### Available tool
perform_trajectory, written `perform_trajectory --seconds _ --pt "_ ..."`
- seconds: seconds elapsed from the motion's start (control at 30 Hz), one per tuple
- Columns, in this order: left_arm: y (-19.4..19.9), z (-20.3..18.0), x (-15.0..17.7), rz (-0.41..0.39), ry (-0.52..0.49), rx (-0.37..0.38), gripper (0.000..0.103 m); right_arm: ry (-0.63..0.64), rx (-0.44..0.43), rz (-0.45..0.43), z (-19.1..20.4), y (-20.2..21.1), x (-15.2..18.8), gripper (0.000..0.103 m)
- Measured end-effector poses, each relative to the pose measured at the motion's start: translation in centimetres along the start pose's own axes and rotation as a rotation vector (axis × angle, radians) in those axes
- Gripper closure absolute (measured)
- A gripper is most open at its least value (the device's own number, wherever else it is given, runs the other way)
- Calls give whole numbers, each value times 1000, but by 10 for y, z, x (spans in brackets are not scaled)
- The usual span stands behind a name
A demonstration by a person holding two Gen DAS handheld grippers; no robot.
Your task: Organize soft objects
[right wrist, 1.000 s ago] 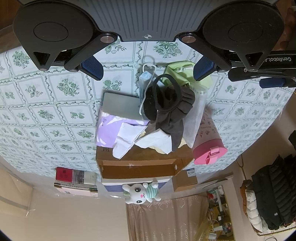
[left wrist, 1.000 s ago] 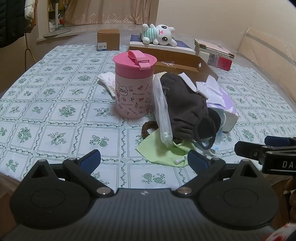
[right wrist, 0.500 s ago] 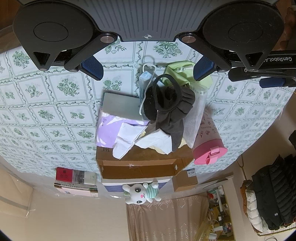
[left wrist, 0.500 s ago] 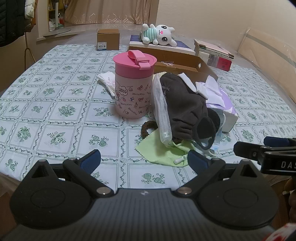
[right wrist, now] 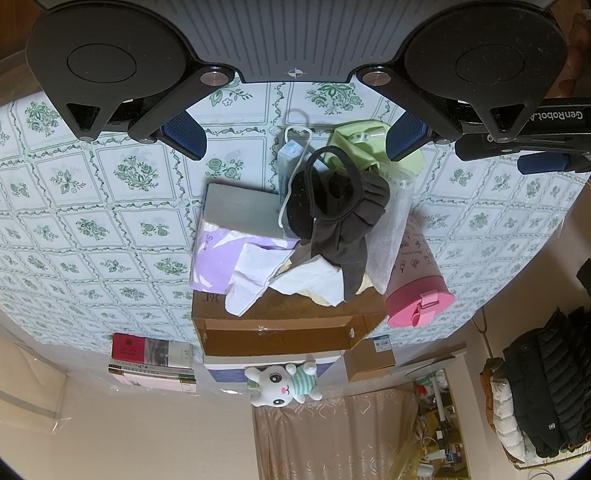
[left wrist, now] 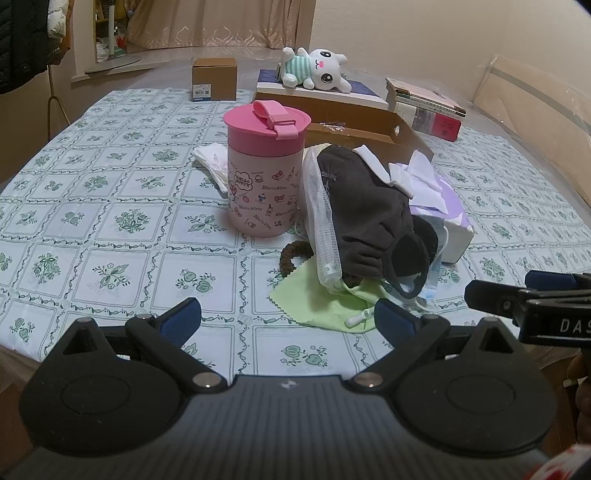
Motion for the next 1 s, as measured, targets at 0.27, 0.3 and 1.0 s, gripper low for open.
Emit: perform_trajectory --seconds 0.27,0.3,1.0 --pt "0 -1 -1 0 -2 1 4 -2 -2 0 0 -1 0 1" --pt "0 -1 -1 0 -1 1 4 -3 -3 0 0 -1 -1 1" --pt "0 -1 0 0 -1 1 4 -7 -4 1 2 -3 -2 1"
Point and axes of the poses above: each gripper's, at about its wrist camera, not at the fingertips, and y roughly against the way its jaws point, z to its left, x to its underside, the point moved 10 cm from there along -y, roughly the way its jaws point, and after that the axes turned 6 degrees about -z, right-handed, at the moved point
